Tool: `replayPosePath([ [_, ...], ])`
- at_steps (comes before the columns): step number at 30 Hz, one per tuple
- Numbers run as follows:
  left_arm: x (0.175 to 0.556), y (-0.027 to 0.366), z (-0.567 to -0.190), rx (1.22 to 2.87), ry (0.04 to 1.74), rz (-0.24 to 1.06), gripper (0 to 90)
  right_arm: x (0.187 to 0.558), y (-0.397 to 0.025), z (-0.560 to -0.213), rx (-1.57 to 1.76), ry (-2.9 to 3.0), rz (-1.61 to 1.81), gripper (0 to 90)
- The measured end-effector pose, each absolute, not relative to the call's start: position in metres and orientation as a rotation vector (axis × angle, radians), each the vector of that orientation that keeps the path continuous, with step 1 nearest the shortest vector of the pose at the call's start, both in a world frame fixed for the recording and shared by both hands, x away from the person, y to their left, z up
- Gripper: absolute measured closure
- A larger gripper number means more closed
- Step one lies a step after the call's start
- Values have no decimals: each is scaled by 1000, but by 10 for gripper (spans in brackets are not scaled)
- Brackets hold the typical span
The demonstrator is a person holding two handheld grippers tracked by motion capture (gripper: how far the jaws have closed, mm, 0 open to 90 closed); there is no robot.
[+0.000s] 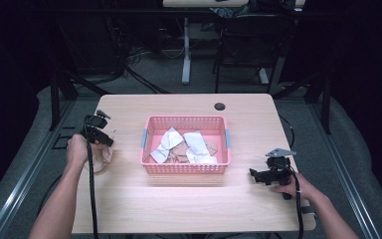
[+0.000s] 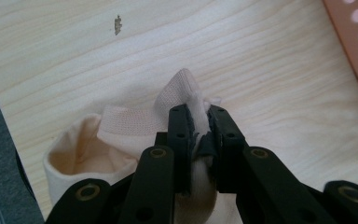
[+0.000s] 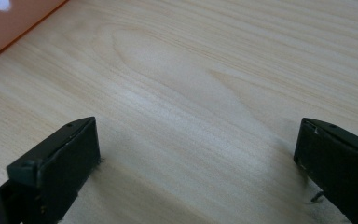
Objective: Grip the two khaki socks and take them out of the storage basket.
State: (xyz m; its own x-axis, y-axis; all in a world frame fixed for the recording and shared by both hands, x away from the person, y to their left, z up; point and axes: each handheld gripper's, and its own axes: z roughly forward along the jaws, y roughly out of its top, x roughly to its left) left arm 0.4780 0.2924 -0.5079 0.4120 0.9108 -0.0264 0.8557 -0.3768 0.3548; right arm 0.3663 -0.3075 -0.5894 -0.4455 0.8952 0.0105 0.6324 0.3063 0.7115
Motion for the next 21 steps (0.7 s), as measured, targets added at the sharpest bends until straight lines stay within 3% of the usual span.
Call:
replayPosePath([
  [5,481,295,-517,2339,1567,261,778,366,-308,-589,1364,2191,924,0],
  [7,481,297,-519,2331,1584,272,728,366,-308,-589,1364,2191,924,0],
  [11,478,302,-514,2302,1625,337,469,366,-308,-589,1364,2191,924,0],
  [15,471,310,-506,2279,1633,355,267,366,-308,-589,1364,2191,923,0],
  [18,465,316,-498,2267,1631,375,162,366,-308,-589,1364,2191,924,0],
  [21,458,323,-489,2235,1633,372,122,366,-308,-589,1364,2191,923,0],
])
